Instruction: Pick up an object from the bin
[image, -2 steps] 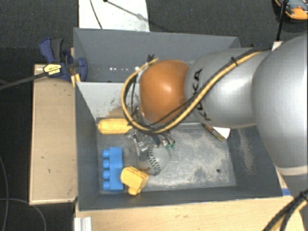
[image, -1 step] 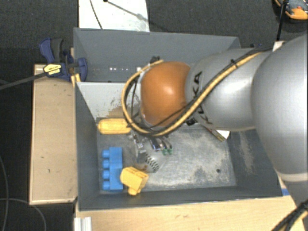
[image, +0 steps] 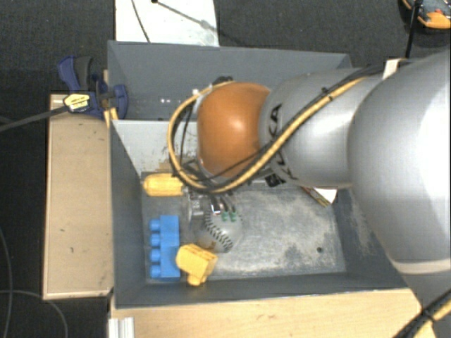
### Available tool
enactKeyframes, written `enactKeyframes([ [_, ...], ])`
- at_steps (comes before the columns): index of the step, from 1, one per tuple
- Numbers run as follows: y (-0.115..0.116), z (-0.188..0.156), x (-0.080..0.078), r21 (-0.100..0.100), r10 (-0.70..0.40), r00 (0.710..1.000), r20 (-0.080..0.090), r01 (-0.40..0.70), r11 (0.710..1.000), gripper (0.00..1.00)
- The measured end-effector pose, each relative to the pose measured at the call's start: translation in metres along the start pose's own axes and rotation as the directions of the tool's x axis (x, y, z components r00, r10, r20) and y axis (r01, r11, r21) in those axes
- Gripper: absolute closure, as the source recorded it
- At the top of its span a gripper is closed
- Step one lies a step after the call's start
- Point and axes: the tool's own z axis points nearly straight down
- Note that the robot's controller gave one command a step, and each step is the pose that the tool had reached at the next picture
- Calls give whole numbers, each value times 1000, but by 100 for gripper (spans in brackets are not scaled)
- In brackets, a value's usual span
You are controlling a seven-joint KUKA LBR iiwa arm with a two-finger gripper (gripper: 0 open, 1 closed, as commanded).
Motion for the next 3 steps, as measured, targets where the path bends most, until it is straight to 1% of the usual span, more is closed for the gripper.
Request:
enactKeyframes([
  [1,-31,-16,-8,-3,-255,967,1,255,967,100],
  [2,-4,-48,44,1,-17,1000,-2,17,1000,0],
  [3,22,-60,69,2,155,988,-4,-155,988,0],
])
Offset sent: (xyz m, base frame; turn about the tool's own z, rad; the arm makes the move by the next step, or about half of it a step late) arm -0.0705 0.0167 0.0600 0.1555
